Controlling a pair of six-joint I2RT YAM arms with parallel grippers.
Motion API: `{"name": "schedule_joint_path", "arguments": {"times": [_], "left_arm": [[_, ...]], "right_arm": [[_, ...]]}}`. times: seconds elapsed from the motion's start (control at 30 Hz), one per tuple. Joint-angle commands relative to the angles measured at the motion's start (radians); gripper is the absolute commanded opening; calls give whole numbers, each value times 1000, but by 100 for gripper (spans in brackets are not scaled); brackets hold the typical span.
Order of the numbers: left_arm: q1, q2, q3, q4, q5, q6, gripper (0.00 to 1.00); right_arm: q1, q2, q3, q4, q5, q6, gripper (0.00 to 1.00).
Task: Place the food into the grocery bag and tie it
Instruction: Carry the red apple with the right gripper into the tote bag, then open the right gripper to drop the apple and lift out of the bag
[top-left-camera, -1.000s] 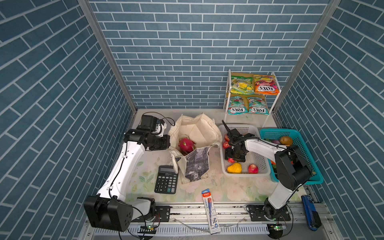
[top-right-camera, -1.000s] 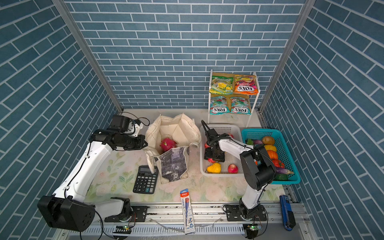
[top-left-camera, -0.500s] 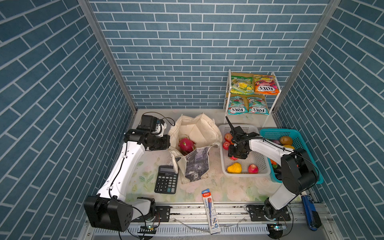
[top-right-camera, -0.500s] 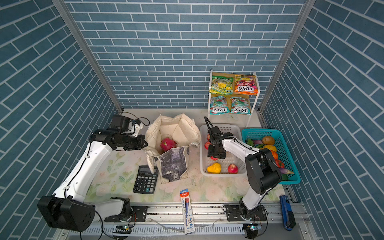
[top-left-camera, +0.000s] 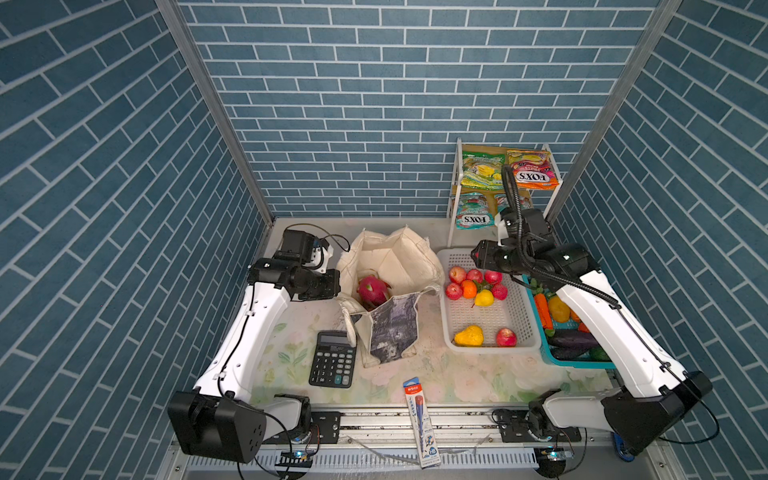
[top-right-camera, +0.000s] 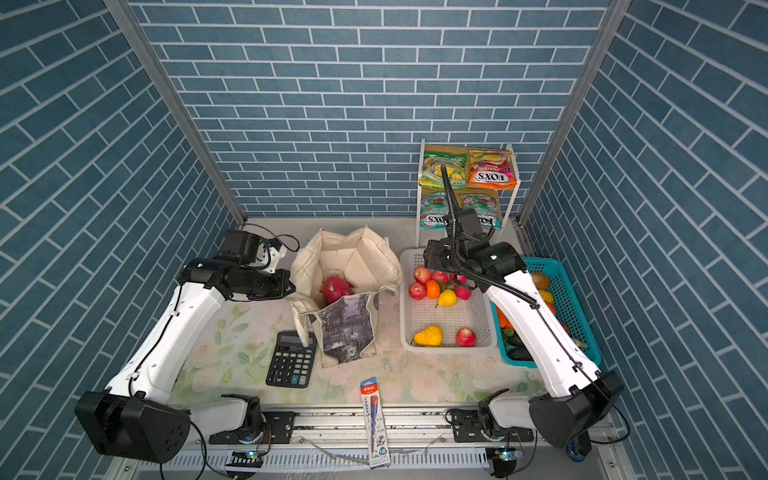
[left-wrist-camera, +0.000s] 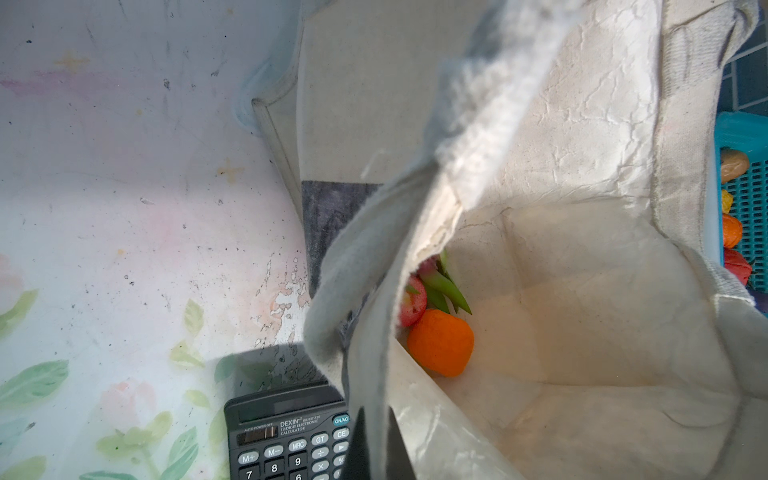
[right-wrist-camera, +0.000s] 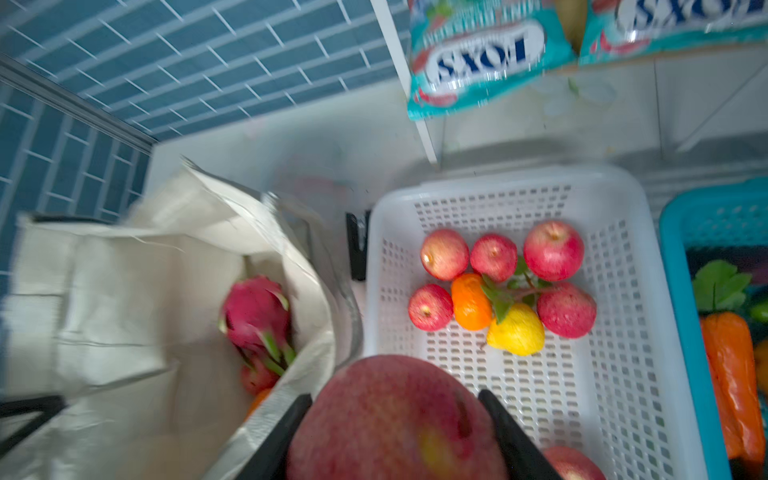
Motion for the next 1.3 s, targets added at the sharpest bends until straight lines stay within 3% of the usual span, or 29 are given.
{"name": "schedule_joint_path", "arguments": {"times": [0.0, 0.17, 0.37, 0.67, 1.03, 1.2, 1.23, 1.27], "left_arm": [[-4, 5, 17, -1, 4, 5, 0], [-4, 7, 16, 5, 9, 2, 0], [-5, 7, 5, 16, 18, -1, 0], [-4, 18, 5, 27, 26, 8, 0], [-5, 21, 9, 27, 31, 14, 0], [-5, 18, 15, 23, 30, 19, 0], [-4, 16, 17, 20, 27, 21, 0], [-4, 16, 17, 19, 26, 22, 0]], "right_arm": [[53, 66, 116, -48, -47, -13, 51], [201, 266, 358, -62, -69, -21, 51], [304, 563, 586, -130, -149, -13, 51], [328, 798, 631, -124, -200, 1, 51], [351, 882, 632, -120, -206, -2, 54], [369, 862, 653, -145, -151, -32, 65], [372, 862, 653, -147, -136, -39, 72], [374, 861, 653, -149, -127, -43, 87]]}}
